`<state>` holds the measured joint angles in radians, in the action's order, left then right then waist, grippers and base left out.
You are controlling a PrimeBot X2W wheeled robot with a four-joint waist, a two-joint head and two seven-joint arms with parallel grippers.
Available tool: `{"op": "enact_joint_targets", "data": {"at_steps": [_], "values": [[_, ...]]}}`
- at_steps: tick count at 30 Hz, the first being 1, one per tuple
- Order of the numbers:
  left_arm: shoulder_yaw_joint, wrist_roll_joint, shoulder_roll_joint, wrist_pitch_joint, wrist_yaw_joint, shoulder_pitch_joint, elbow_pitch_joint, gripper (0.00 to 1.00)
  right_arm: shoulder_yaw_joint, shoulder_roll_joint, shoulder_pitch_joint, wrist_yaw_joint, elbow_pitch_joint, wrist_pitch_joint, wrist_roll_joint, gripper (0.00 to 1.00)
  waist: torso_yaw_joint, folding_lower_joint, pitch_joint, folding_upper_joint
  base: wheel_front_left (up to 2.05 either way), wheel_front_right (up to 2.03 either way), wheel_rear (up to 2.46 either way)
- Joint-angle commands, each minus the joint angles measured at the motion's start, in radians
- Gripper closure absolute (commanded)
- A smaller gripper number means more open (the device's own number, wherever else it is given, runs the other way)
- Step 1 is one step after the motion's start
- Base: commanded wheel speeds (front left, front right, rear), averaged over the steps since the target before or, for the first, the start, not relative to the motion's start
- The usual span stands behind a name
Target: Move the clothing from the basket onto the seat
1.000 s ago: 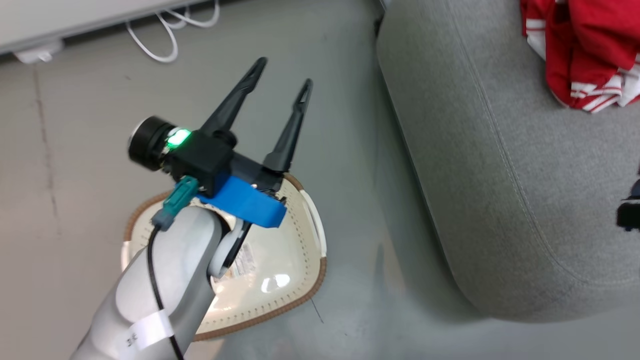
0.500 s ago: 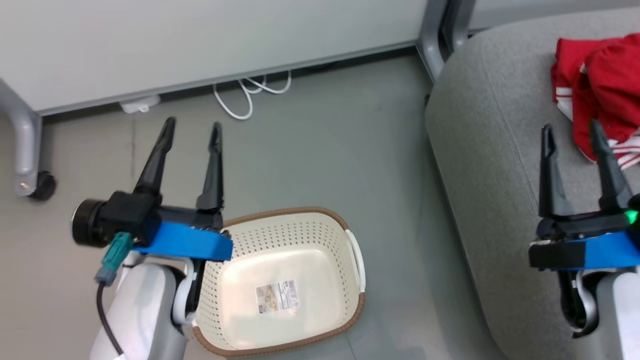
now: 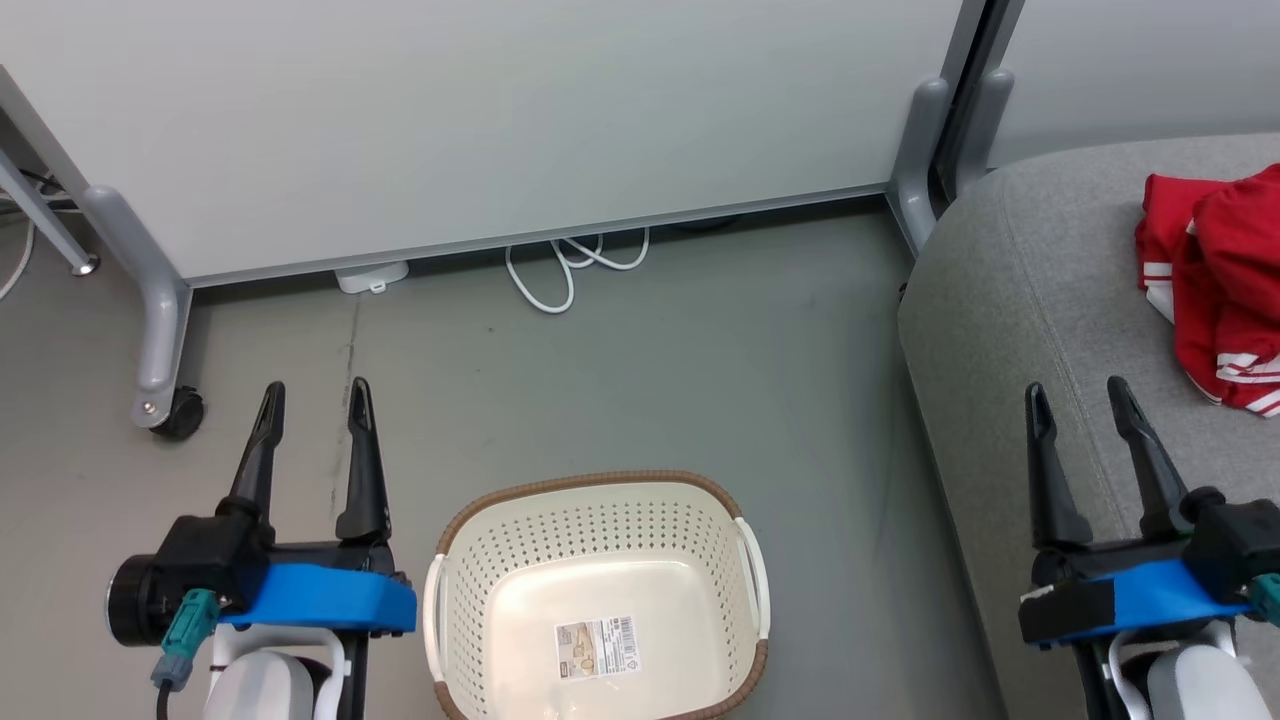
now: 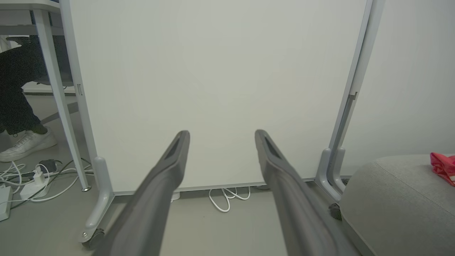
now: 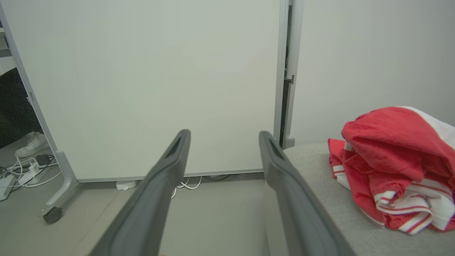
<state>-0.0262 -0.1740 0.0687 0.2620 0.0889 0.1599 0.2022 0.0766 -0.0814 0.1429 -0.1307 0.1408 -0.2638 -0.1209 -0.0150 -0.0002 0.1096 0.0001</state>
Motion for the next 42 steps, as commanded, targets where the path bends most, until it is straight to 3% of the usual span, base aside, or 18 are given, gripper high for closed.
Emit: {"op": "enact_joint_targets", "data": {"at_steps": [1,22,23,29,42], "values": [[0.009,0.006,-0.004,0.004,0.007,-0.015,0.004,0.0,0.004,0.007,-0.028,0.0,0.005,-0.001,0.003,0.0,0.01,0.0002,-0.012,-0.0001,0.0,0.0,0.0],[0.023,0.009,-0.018,0.004,0.032,-0.071,0.042,0.0,0.012,0.029,-0.094,0.0,0.043,-0.001,-0.01,0.0,0.034,0.0002,-0.054,-0.0001,0.0,0.0,0.0],[0.021,0.006,-0.017,-0.001,0.031,-0.066,0.044,1.0,0.011,0.026,-0.083,0.0,0.045,0.0,-0.005,1.0,0.034,0.0002,-0.054,-0.0001,0.0,0.0,0.0],[0.027,-0.03,-0.019,-0.019,0.031,-0.084,0.079,1.0,0.016,0.028,-0.084,0.0,0.081,0.017,-0.042,1.0,0.034,0.0002,-0.055,-0.0001,0.0,0.0,0.0],[0.045,-0.277,-0.019,-0.08,0.033,-0.078,0.069,1.0,0.018,0.029,-0.077,0.0,0.081,0.079,-0.296,1.0,0.032,0.0002,-0.061,-0.0001,0.0,0.0,0.0]]}}
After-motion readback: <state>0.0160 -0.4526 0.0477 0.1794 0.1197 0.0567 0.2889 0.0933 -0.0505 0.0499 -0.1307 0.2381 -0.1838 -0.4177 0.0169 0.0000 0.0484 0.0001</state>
